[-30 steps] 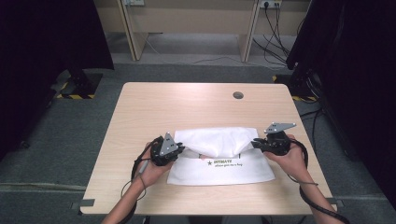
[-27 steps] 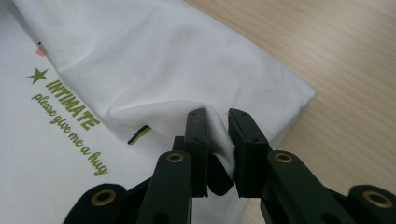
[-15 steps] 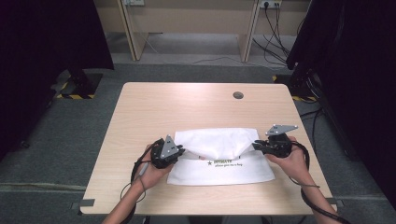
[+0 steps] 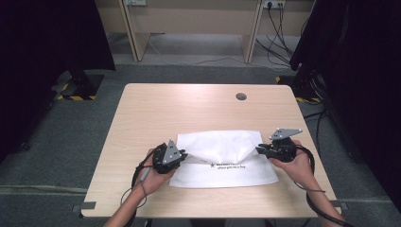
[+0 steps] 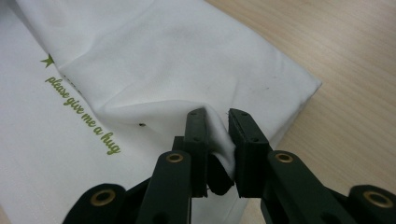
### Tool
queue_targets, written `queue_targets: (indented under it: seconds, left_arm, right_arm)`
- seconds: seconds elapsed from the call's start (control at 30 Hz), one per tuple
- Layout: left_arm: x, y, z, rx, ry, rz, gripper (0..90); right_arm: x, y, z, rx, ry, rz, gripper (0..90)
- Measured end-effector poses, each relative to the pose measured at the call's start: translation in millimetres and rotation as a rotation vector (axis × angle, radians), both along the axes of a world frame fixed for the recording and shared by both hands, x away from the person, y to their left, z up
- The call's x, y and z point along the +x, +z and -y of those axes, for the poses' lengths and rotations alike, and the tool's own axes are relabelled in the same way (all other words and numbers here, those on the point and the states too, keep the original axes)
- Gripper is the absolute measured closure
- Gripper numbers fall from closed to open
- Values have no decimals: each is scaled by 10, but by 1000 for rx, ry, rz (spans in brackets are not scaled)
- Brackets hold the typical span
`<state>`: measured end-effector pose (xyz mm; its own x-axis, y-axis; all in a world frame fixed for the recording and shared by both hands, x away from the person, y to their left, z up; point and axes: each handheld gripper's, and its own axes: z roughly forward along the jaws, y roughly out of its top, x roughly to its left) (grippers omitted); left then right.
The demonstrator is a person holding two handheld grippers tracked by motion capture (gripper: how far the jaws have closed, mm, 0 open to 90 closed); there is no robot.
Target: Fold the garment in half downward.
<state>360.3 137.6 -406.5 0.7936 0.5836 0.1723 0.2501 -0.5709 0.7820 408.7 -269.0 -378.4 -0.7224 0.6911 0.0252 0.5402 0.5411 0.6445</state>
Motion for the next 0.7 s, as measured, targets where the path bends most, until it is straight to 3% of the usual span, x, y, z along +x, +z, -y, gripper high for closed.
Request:
queue_targets:
  seconds: [0.7]
  left_arm:
    - [-118,-9,-2,-6,-18,0,789]
  right_arm:
    - [-123,-4,36,5,15,7,779]
